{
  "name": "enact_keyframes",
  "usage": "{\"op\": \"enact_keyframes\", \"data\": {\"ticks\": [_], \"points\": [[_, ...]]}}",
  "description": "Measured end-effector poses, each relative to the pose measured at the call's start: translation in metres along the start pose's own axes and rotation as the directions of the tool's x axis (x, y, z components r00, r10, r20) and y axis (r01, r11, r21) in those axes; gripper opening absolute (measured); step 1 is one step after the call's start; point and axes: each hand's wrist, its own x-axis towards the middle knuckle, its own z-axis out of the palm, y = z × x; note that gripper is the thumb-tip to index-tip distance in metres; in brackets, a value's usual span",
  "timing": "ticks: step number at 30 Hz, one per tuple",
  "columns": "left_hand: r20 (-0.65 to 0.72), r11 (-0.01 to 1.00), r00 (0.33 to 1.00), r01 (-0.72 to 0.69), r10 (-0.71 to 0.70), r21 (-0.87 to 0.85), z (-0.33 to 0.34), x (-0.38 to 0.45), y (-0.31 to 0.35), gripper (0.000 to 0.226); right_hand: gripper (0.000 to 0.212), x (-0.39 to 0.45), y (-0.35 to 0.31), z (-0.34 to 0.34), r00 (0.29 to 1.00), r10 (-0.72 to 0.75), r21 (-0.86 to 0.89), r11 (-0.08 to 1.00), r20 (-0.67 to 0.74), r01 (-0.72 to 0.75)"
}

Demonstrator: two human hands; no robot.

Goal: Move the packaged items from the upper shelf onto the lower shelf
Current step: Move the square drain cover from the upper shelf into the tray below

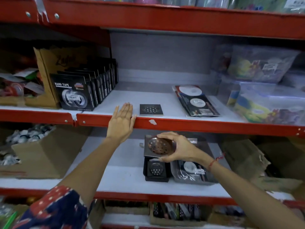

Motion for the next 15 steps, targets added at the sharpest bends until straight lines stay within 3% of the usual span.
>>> {"op": "enact_keyframes", "data": {"ticks": [8,15], "points": [[-0.225,0.999,0.974,-0.031,0.038,0.036,0.026,0.003,-0.004,0.056,0.081,0.049,0.082,0.057,0.960,0.215,-0.115,0.974,0.181,-0.197],[-0.502,0.989,0.854,-0.098,0.140,0.110,0.049,0.014,-0.014,0.051,0.069,0.100,0.133,0.099,0.902,0.315,-0.304,0.926,0.294,-0.224]]}}
